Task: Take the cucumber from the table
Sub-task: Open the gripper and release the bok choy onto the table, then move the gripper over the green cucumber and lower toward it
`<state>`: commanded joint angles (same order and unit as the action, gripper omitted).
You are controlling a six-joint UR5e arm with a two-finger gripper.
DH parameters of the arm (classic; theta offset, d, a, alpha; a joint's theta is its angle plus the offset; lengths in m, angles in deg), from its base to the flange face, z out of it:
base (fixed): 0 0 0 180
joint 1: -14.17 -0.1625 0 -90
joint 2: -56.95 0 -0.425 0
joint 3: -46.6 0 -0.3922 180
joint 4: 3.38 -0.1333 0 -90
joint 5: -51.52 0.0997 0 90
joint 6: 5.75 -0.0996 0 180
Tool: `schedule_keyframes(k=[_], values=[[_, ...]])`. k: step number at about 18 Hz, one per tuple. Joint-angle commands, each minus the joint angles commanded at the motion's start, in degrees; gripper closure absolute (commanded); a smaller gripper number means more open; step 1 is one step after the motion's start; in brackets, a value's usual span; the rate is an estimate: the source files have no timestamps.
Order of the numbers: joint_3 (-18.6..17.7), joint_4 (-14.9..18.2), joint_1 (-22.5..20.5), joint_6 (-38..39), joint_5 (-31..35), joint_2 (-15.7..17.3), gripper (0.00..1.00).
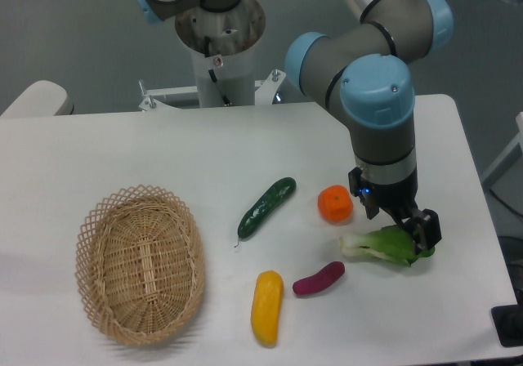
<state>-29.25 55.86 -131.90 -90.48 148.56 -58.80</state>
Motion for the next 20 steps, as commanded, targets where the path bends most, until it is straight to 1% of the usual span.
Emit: schedule_keyframes(k=[6,9,10,13,17,20], values=[[-0.3,-0.2,0.3,0.1,-0.4,-0.1,0.0],[-2.3,-0.9,0.2,0.6,-2.4,0.1,0.0],[-2.2,-1.0,0.2,1.0,-3.2,0.1,0.0],[-3.2,-1.2,0.4,6.9,-3.6,0.1,0.0],[-3.5,-0.7,1.0,10.3,-4.0,-0.1,0.0],[-5.9,-0.6,2.5,17.1,-3.9,0.2,0.0]])
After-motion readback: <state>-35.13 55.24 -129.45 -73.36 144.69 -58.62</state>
